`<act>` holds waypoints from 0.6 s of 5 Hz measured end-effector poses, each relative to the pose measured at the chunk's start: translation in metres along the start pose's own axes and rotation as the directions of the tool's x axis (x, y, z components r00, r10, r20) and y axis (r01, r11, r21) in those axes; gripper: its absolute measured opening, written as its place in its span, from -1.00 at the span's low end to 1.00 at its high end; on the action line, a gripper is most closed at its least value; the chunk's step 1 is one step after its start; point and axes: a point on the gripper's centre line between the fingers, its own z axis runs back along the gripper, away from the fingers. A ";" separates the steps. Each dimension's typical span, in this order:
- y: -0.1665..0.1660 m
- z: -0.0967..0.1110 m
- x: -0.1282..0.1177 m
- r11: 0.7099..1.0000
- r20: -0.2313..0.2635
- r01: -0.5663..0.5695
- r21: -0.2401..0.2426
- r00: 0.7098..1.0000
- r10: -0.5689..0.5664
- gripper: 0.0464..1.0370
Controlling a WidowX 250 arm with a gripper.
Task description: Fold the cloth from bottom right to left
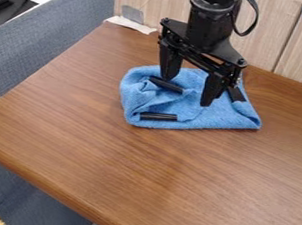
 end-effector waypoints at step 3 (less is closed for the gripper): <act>-0.029 -0.025 0.027 1.000 -0.082 0.008 -0.021 0.997 -0.010 0.93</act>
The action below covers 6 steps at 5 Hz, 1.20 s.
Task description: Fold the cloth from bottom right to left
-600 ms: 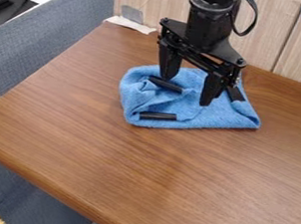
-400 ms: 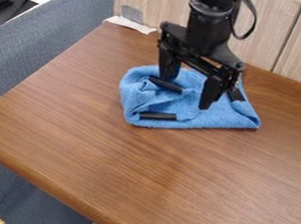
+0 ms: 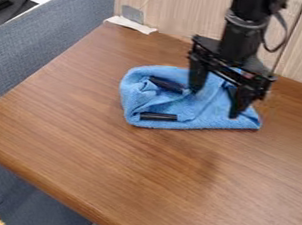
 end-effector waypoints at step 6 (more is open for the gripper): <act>-0.036 -0.052 0.050 0.987 -0.002 0.158 0.037 0.987 -0.158 -0.35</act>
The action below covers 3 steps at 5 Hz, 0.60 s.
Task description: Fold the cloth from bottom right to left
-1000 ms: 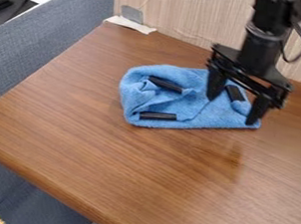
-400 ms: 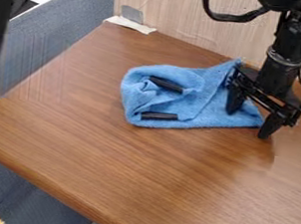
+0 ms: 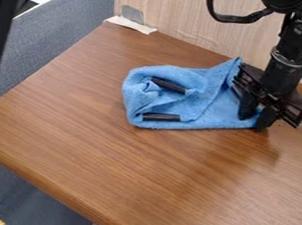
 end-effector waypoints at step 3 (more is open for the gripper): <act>0.004 0.013 -0.013 1.000 0.018 -0.007 0.018 1.000 0.007 -0.98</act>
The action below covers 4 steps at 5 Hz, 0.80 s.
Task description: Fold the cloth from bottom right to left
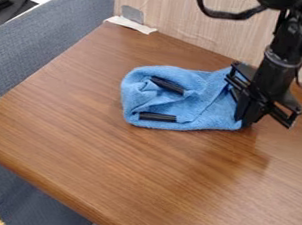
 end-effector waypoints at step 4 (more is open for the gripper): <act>0.083 0.063 -0.075 0.950 0.127 -0.310 -0.044 0.941 0.313 -0.98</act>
